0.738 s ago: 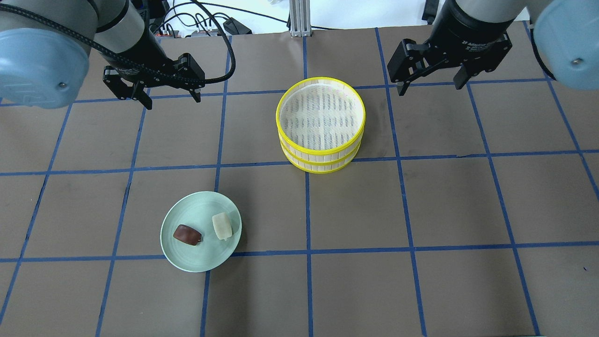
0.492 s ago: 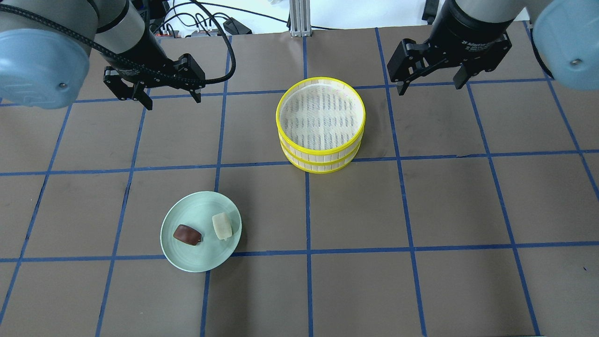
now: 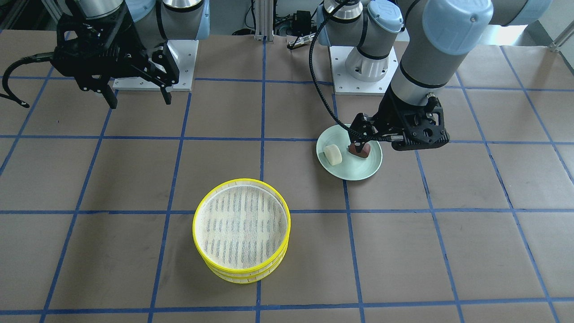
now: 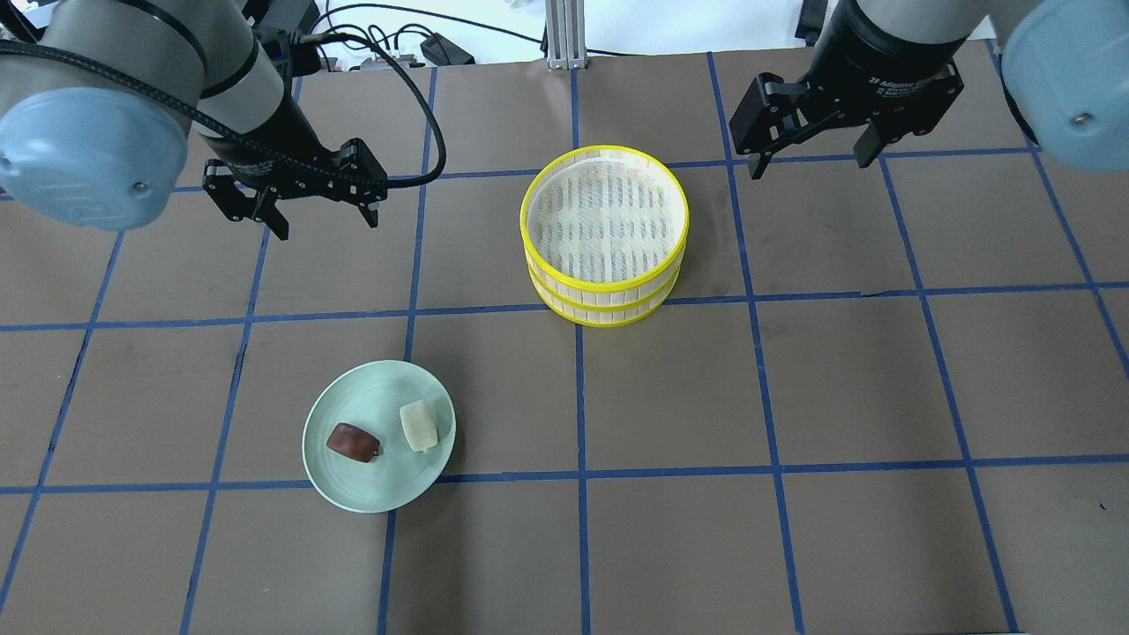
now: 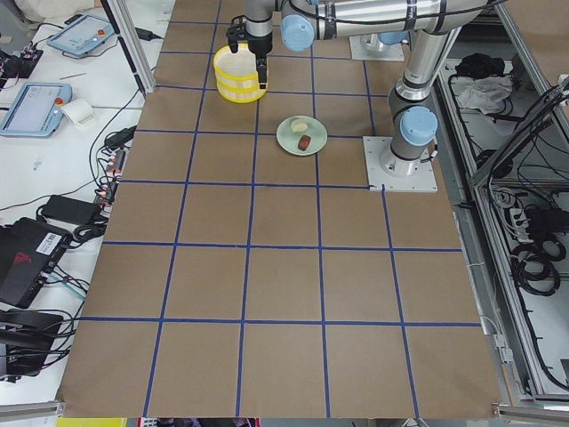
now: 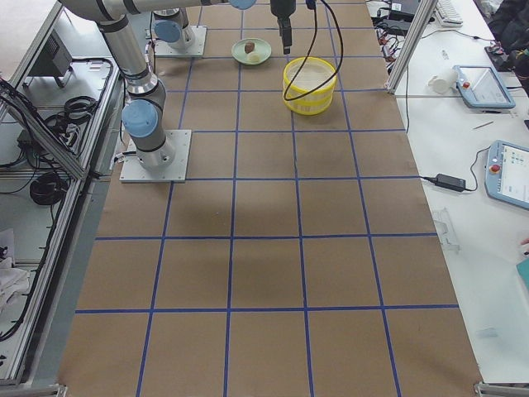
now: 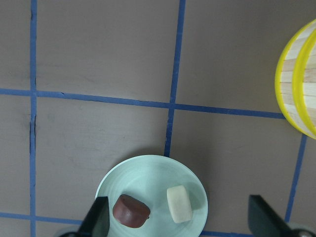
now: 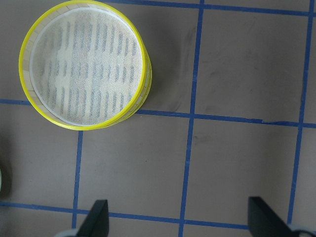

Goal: Place buns in different layers of steamer
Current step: 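Move the left gripper down over the white bun on the green plate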

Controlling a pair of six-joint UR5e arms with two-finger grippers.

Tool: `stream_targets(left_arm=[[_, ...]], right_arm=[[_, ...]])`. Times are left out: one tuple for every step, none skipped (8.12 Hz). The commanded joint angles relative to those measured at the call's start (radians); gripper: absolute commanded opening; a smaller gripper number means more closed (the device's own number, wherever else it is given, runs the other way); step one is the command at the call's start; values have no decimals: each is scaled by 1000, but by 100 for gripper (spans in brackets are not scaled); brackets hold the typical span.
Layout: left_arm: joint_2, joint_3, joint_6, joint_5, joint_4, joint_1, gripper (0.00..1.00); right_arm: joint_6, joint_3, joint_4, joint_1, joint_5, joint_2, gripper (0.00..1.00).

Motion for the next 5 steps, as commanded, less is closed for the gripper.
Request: stream_targets(left_arm=[[-18,-94,-13,32,0,1,100],[-33,-108,-36,23,-7,1,100],[-53,-121,-103,21,-11,-1,100],[-70,-127,-149,20,-43,-5,96],[-87,-127,-163,6,-94,-7,90]], right_arm=[[-1,1,-2,0,-1,0,100],[-1,1,0,0,-1,0,100],[-1,1,0,0,-1,0,100],[-4,1,-2,0,-1,0,100],[-3,1,-5,0,-1,0,100]])
